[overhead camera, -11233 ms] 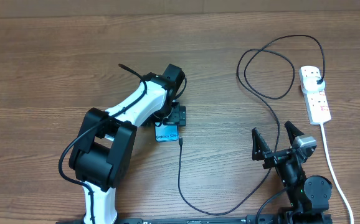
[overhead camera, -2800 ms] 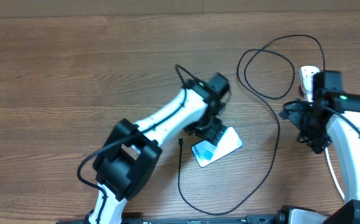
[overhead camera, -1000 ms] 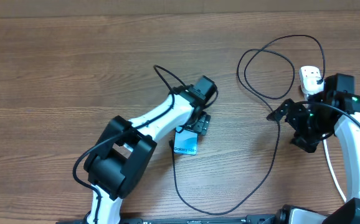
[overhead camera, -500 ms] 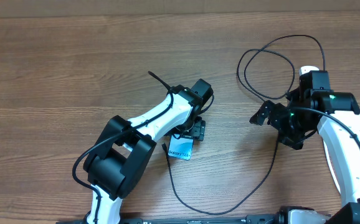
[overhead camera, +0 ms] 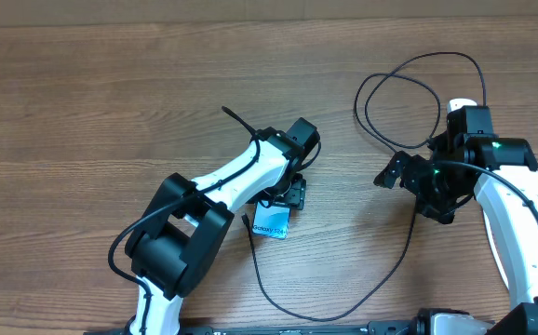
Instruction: Plug charger to phone and switch on socket
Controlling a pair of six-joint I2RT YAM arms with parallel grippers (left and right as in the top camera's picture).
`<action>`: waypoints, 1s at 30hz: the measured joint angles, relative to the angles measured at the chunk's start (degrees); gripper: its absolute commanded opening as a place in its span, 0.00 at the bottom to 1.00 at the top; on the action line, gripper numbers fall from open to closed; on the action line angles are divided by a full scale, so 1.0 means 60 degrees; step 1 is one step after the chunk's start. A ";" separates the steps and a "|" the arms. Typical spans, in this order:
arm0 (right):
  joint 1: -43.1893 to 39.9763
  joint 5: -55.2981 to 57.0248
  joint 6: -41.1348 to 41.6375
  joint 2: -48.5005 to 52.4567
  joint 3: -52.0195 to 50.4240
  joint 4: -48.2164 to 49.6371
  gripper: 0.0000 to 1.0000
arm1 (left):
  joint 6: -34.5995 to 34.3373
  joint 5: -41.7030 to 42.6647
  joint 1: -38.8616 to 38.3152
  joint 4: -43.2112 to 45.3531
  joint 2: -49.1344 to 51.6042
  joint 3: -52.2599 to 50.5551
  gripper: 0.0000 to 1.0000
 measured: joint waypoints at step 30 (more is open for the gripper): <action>0.2980 -0.2390 -0.0084 0.0000 0.0000 0.1147 0.84 | 0.0448 0.7796 0.1741 -0.0437 0.0295 0.2051 0.72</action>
